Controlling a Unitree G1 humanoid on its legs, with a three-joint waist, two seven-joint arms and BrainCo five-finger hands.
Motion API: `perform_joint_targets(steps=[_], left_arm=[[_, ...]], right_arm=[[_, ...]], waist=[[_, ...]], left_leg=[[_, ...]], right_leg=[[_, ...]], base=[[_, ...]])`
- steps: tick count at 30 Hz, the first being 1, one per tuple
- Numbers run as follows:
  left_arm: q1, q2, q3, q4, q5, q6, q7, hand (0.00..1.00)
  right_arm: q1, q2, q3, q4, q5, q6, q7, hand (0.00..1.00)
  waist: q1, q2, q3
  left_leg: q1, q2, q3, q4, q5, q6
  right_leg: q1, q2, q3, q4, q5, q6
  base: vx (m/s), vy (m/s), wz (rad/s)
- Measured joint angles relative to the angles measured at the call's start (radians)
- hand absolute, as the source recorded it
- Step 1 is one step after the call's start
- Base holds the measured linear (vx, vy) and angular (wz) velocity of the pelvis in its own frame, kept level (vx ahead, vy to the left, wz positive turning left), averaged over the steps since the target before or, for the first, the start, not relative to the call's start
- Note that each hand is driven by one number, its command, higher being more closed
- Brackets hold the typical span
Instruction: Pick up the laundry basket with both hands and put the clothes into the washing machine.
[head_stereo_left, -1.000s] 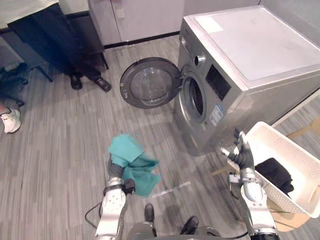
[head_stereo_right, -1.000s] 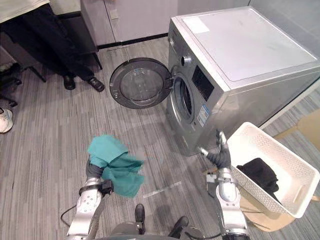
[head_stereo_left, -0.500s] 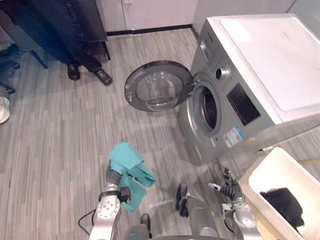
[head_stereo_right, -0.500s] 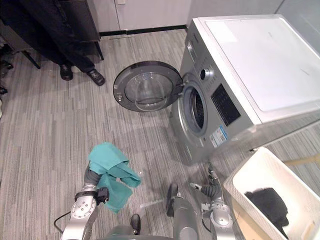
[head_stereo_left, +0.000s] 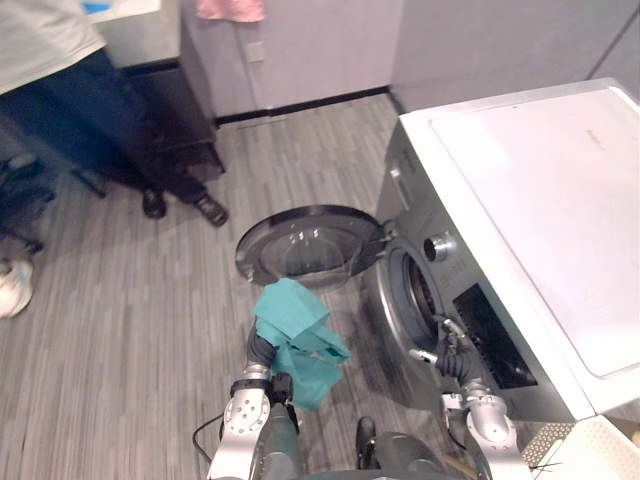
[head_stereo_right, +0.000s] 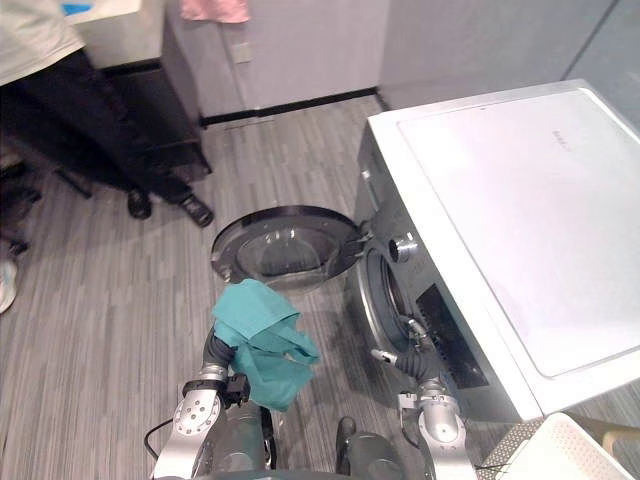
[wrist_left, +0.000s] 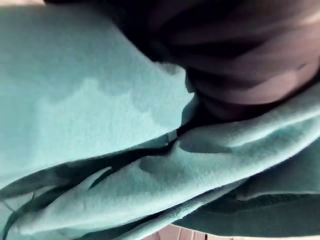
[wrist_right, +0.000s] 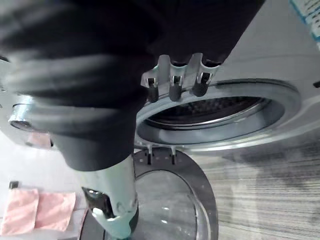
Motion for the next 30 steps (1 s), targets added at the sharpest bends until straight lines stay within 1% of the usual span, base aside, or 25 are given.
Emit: perform_joint_targets(steps=[1, 2, 3, 4, 5, 6, 7, 9, 10, 11, 12, 13, 14, 15, 16, 17, 18, 19, 21, 22, 24, 25, 27, 28, 30], left_arm=[[0.002, 0.002, -0.001, 0.0, 0.009, 0.0, 0.001, 1.0], [0.003, 0.002, -0.002, 0.001, 0.013, 0.0, 0.001, 1.0], [0.014, -0.002, -0.002, 0.001, 0.019, 0.0, 0.001, 1.0], [0.023, -0.001, -0.003, 0.018, 0.024, 0.002, -0.002, 1.0], [0.023, 0.021, 0.0, 0.03, 0.025, 0.01, -0.001, 1.0], [0.033, 0.033, 0.001, 0.031, 0.024, 0.012, -0.001, 1.0], [0.038, 0.036, 0.002, 0.031, 0.024, 0.012, -0.001, 1.0], [0.049, 0.04, 0.006, 0.031, 0.024, 0.012, -0.001, 1.0], [0.049, 0.04, 0.011, 0.032, 0.024, 0.013, 0.0, 1.0], [0.048, 0.042, 0.02, 0.033, 0.024, 0.013, -0.001, 1.0], [0.044, 0.044, 0.041, 0.045, 0.024, 0.012, 0.0, 1.0], [0.038, 0.047, 0.058, 0.067, 0.024, 0.013, 0.002, 1.0], [0.029, 0.049, 0.066, 0.086, 0.023, 0.015, 0.004, 1.0], [0.011, 0.056, 0.075, 0.116, 0.023, 0.022, 0.004, 1.0], [-0.005, 0.064, 0.084, 0.133, 0.022, 0.024, 0.005, 1.0], [-0.014, 0.065, 0.087, 0.141, 0.021, 0.024, 0.005, 1.0], [-0.044, 0.073, 0.098, 0.154, 0.012, 0.024, 0.011, 1.0], [-0.059, 0.072, 0.099, 0.158, 0.011, 0.024, 0.019, 1.0], [-0.112, 0.067, 0.128, 0.16, -0.022, 0.024, 0.049, 1.0], [-0.151, 0.057, 0.138, 0.16, -0.049, 0.024, 0.069, 1.0], [-0.223, 0.054, 0.144, 0.16, -0.078, 0.024, 0.097, 1.0], [-0.297, 0.051, 0.158, 0.16, -0.116, 0.023, 0.128, 1.0], [-0.338, 0.053, 0.164, 0.161, -0.135, 0.022, 0.151, 1.0], [-0.375, 0.052, 0.166, 0.162, -0.15, 0.022, 0.176, 1.0], [-0.425, 0.054, 0.172, 0.167, -0.183, 0.02, 0.21, 1.0]], right_arm=[[-0.008, 0.012, -0.001, 0.018, -0.006, -0.001, -0.004, 0.0], [-0.009, 0.012, -0.001, 0.022, -0.007, -0.001, -0.004, 0.0], [-0.011, 0.007, -0.003, 0.034, -0.007, -0.001, -0.005, 0.0], [-0.025, 0.02, -0.009, 0.079, -0.007, 0.001, -0.006, 0.0], [-0.008, 0.035, -0.007, 0.097, -0.007, 0.008, -0.007, 0.0], [0.004, 0.039, -0.006, 0.099, -0.007, 0.006, -0.007, 0.0], [0.01, 0.038, -0.006, 0.103, -0.007, 0.007, -0.007, 0.0], [0.004, 0.036, -0.005, 0.141, -0.007, 0.004, -0.007, 0.0], [-0.018, 0.035, -0.002, 0.175, -0.007, 0.004, -0.007, 0.0], [-0.046, 0.035, 0.001, 0.221, -0.007, 0.004, -0.007, 0.0], [-0.087, 0.033, 0.011, 0.29, -0.007, 0.005, -0.007, 0.0], [-0.114, 0.033, 0.019, 0.339, -0.007, 0.006, -0.007, 0.0], [-0.129, 0.03, 0.019, 0.362, -0.007, 0.006, -0.007, 0.0], [-0.147, 0.02, 0.021, 0.391, -0.007, 0.006, -0.007, 0.0], [-0.156, 0.009, 0.021, 0.412, -0.007, 0.006, -0.008, 0.0], [-0.16, 0.001, 0.021, 0.423, -0.007, 0.005, -0.009, 0.0], [-0.176, -0.019, 0.015, 0.44, -0.007, 0.006, -0.015, 0.0], [-0.188, -0.025, 0.014, 0.44, -0.007, 0.006, -0.022, 0.0], [-0.228, -0.031, 0.0, 0.418, 0.002, 0.006, -0.048, 0.0], [-0.234, -0.03, -0.017, 0.378, 0.006, 0.006, -0.06, 0.0], [-0.235, -0.029, -0.031, 0.308, 0.022, 0.006, -0.088, 0.0], [-0.24, -0.023, -0.038, 0.243, 0.048, 0.005, -0.119, 0.0], [-0.243, -0.019, -0.037, 0.209, 0.058, 0.005, -0.135, 0.0], [-0.246, -0.019, -0.037, 0.177, 0.08, 0.004, -0.151, 0.0], [-0.249, 0.002, -0.055, 0.128, 0.094, 0.001, -0.177, 0.0]], waist=[[0.015, 0.001, -0.003], [0.02, 0.003, -0.005], [0.026, 0.022, -0.017], [0.018, 0.014, -0.025], [0.014, -0.022, -0.046], [0.014, -0.039, -0.056], [0.014, -0.052, -0.064], [0.012, -0.067, -0.075], [0.012, -0.067, -0.077], [0.011, -0.066, -0.076], [0.013, -0.062, -0.075], [0.016, -0.057, -0.072], [0.015, -0.059, -0.072], [0.011, -0.043, -0.064], [0.009, -0.045, -0.059], [0.004, -0.04, -0.053], [-0.009, -0.027, -0.019], [-0.009, -0.025, -0.005], [-0.012, -0.026, 0.049], [-0.013, -0.02, 0.07], [-0.017, -0.02, 0.106], [-0.028, -0.027, 0.147], [-0.039, -0.038, 0.171], [-0.04, -0.036, 0.191], [-0.04, -0.037, 0.198]], left_leg=[[0.042, -0.053, -0.111, -0.166, 0.018, -0.019], [0.052, -0.058, -0.127, -0.194, 0.029, -0.028], [0.077, -0.056, -0.17, -0.255, 0.09, -0.04], [0.084, -0.048, -0.149, -0.224, 0.083, -0.087], [0.108, -0.062, -0.092, -0.23, 0.059, -0.069], [0.123, -0.071, -0.042, -0.237, 0.049, -0.053], [0.134, -0.075, -0.015, -0.239, 0.044, -0.047], [0.157, -0.078, 0.084, -0.247, 0.03, -0.024], [0.159, -0.074, 0.119, -0.257, 0.03, -0.022], [0.161, -0.066, 0.154, -0.275, 0.032, -0.018], [0.166, -0.053, 0.205, -0.301, 0.037, -0.011], [0.173, -0.049, 0.247, -0.317, 0.04, -0.008], [0.176, -0.046, 0.262, -0.319, 0.04, -0.008], [0.179, -0.042, 0.288, -0.325, 0.039, -0.009], [0.178, -0.04, 0.305, -0.32, 0.039, -0.009], [0.172, -0.038, 0.306, -0.313, 0.039, -0.009], [0.154, -0.032, 0.307, -0.279, 0.039, -0.009], [0.135, -0.024, 0.308, -0.254, 0.038, -0.009], [0.064, 0.004, 0.305, -0.149, 0.032, 0.002], [0.003, 0.028, 0.297, -0.071, 0.008, 0.004], [-0.066, 0.059, 0.273, 0.02, -0.068, -0.007], [-0.149, 0.084, 0.252, 0.131, -0.14, -0.013], [-0.204, 0.1, 0.244, 0.208, -0.17, -0.012], [-0.26, 0.118, 0.232, 0.286, -0.201, -0.014], [-0.367, 0.146, 0.215, 0.393, -0.236, -0.011]], right_leg=[[0.0, 0.002, 0.076, 0.035, -0.033, 0.039], [-0.002, 0.005, 0.091, 0.043, -0.044, 0.053], [-0.004, 0.022, 0.13, 0.063, -0.079, 0.081], [-0.015, 0.028, 0.172, 0.097, -0.122, 0.106], [-0.03, 0.001, 0.211, 0.115, -0.133, 0.125], [-0.032, -0.018, 0.247, 0.108, -0.138, 0.138], [-0.032, -0.026, 0.271, 0.103, -0.135, 0.144], [-0.047, -0.052, 0.33, 0.06, -0.1, 0.188], [-0.063, -0.056, 0.339, 0.04, -0.073, 0.194], [-0.08, -0.064, 0.315, 0.016, -0.043, 0.196], [-0.098, -0.087, 0.221, -0.014, -0.012, 0.188], [-0.115, -0.118, 0.102, -0.022, -0.005, 0.177], [-0.118, -0.141, 0.032, -0.028, 0.001, 0.169], [-0.128, -0.18, -0.082, -0.031, 0.011, 0.152], [-0.14, -0.2, -0.131, -0.026, 0.03, 0.165], [-0.151, -0.198, -0.126, -0.019, 0.038, 0.181], [-0.185, -0.192, -0.113, 0.025, 0.039, 0.182], [-0.208, -0.189, -0.104, 0.055, 0.038, 0.182], [-0.302, -0.186, -0.092, 0.156, 0.035, 0.177], [-0.369, -0.184, -0.096, 0.225, 0.02, 0.159], [-0.458, -0.181, -0.1, 0.331, -0.042, 0.149], [-0.558, -0.186, -0.099, 0.465, -0.102, 0.141], [-0.621, -0.192, -0.093, 0.551, -0.132, 0.139], [-0.68, -0.191, -0.086, 0.623, -0.155, 0.135], [-0.792, -0.188, -0.073, 0.722, -0.179, 0.126]], base=[[0.24, 0.275, -1.34], [0.27, 0.365, -1.65], [0.16, 0.286, -1.27], [0.2, 0.379, -1.57], [0.16, 0.336, -1.35], [0.1, 0.236, -1.01], [0.08, 0.246, -1.0], [0.03, 0.249, -1.19], [-0.01, 0.197, -1.16], [-0.05, 0.127, -1.2], [-0.07, 0.09, -1.23], [-0.07, 0.033, -1.09], [-0.05, 0.003, -0.86], [-0.04, -0.004, -0.69], [-0.01, -0.013, -0.54], [-0.01, -0.025, -0.4], [0.0, -0.036, -0.33], [-0.04, -0.077, -0.57], [-0.14, -0.118, -0.56], [-0.2, -0.102, -0.44], [-0.18, -0.076, -0.35], [-0.17, -0.07, -0.14], [-0.15, -0.081, -0.06], [-0.16, -0.069, -0.15], [-0.15, -0.044, -0.19]])
